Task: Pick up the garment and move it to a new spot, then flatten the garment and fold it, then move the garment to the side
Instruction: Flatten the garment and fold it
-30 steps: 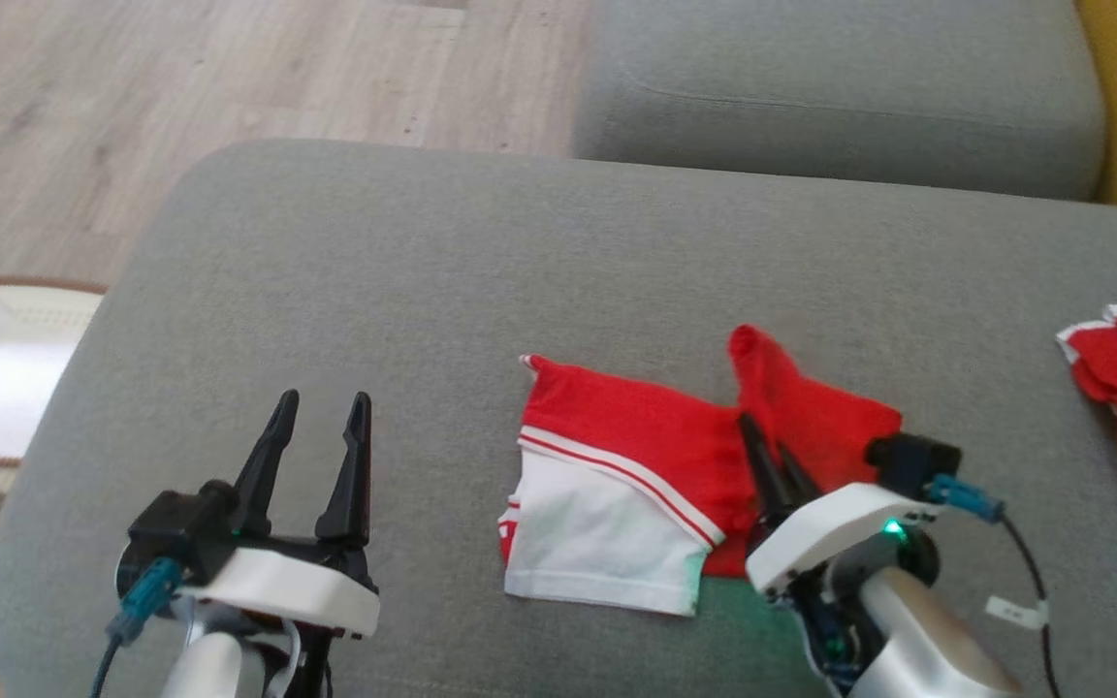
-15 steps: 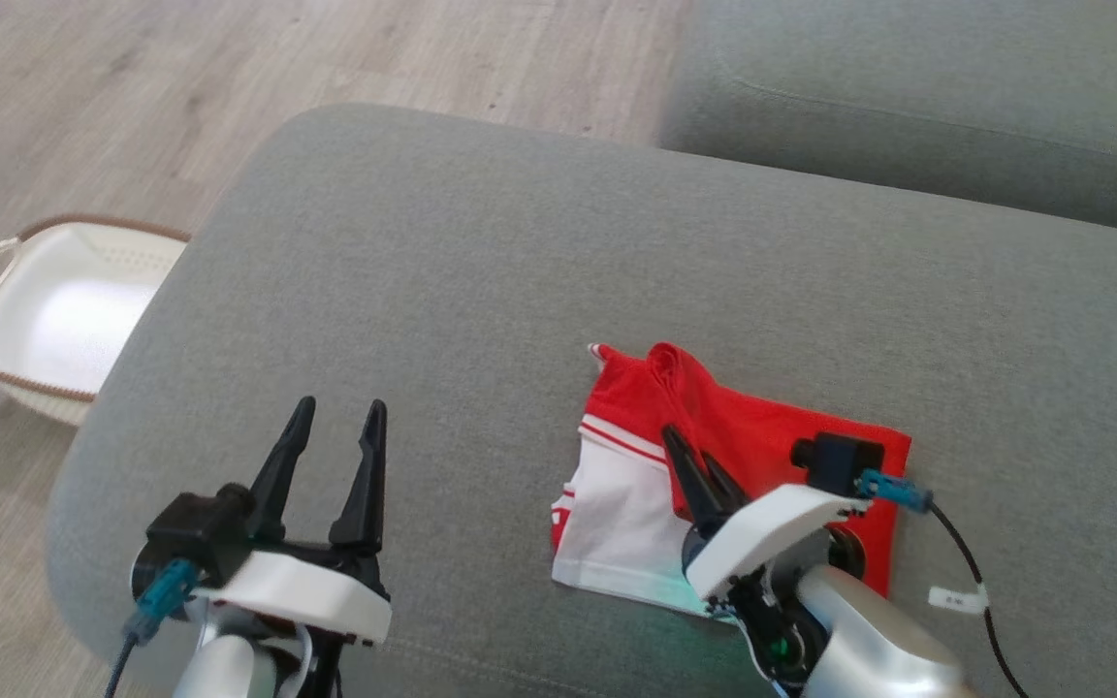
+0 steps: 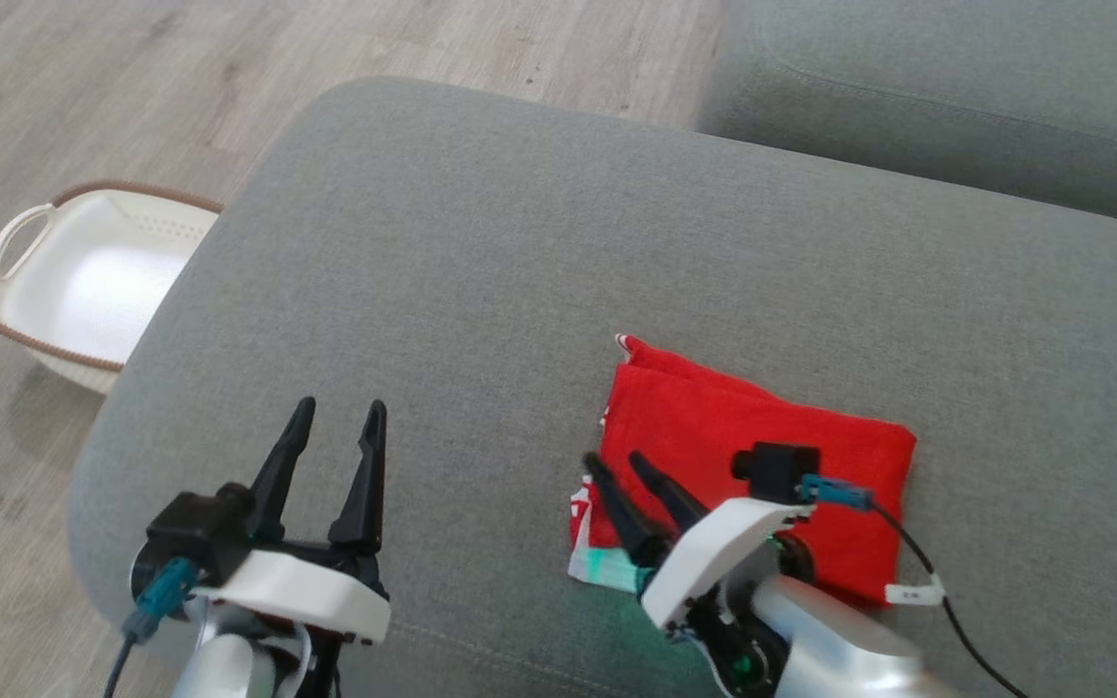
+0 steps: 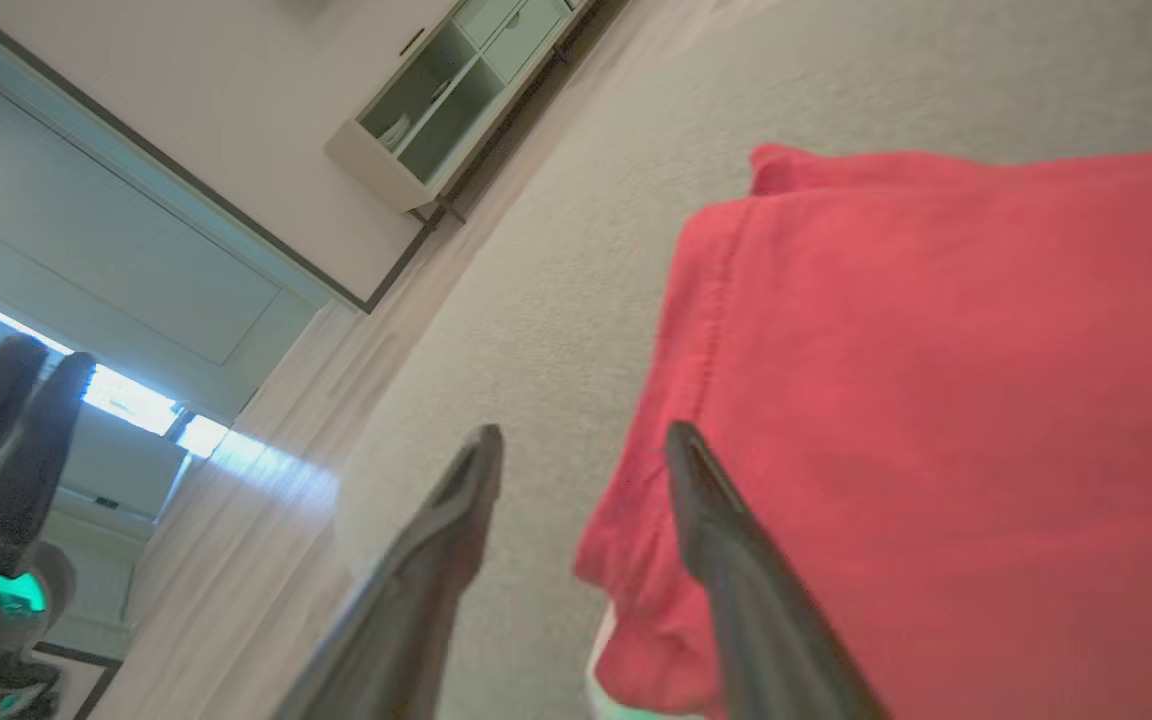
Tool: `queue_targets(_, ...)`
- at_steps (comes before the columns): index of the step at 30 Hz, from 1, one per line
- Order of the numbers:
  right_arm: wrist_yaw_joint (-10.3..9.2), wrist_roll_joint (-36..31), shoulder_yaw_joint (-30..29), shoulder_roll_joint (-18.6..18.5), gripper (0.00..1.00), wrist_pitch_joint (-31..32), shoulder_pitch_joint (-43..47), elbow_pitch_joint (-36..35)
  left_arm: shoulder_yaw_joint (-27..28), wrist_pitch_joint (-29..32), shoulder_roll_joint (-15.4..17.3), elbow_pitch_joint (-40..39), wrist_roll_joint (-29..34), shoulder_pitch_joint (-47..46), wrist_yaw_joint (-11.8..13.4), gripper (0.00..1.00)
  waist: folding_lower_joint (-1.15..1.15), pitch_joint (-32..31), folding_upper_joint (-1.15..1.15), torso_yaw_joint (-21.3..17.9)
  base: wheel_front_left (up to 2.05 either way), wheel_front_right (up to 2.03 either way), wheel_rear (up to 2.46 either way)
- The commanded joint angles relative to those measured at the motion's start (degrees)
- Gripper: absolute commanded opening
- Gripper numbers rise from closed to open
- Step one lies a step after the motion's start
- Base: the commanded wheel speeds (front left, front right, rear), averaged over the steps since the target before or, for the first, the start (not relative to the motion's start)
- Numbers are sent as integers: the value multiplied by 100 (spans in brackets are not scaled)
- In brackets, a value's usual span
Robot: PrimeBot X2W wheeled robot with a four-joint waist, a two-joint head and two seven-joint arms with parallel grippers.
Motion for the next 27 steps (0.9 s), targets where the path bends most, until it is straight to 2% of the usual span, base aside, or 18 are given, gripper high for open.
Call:
queue_targets(1,-5,110,89,52,100,-100,-246,-260,222,-70,7,-163,-31,-288,5,100,0,-22,0,-65,0,0,0)
queue_targets(5,-5,297,289,52,100,-113,-379,-608,339,-70,7,-178,-10,-271,9,100,0,-88,0,-288,0,0,0)
queue_targets(8,-5,-70,-33,52,100,-117,-596,-528,384,-70,7,-242,-25,-256,10,100,0,-127,0,-530,0,0,0)
queue_targets(11,-5,-1042,-758,52,100,-119,-792,-248,409,-70,7,-368,-65,-248,16,100,0,-159,0,-811,0,0,0)
queue_targets(12,-5,-1912,-1318,-9,100,-119,-817,-191,415,-70,7,-456,-97,-242,34,100,0,-176,0,-989,0,0,0)
queue_targets(17,-5,-3756,-2771,-364,100,-119,-312,-719,448,-70,7,-546,-165,-241,110,100,0,-191,0,-1359,0,0,0)
queue_targets(22,-5,-5055,-3962,-363,100,-120,466,-1570,487,-70,7,-609,-214,-263,157,100,0,-187,0,-1637,0,0,0)
queue_targets(27,-5,-5785,-4611,-153,100,-120,1144,-2273,521,-70,7,-682,-264,-225,225,100,0,-187,0,-1881,0,0,0)
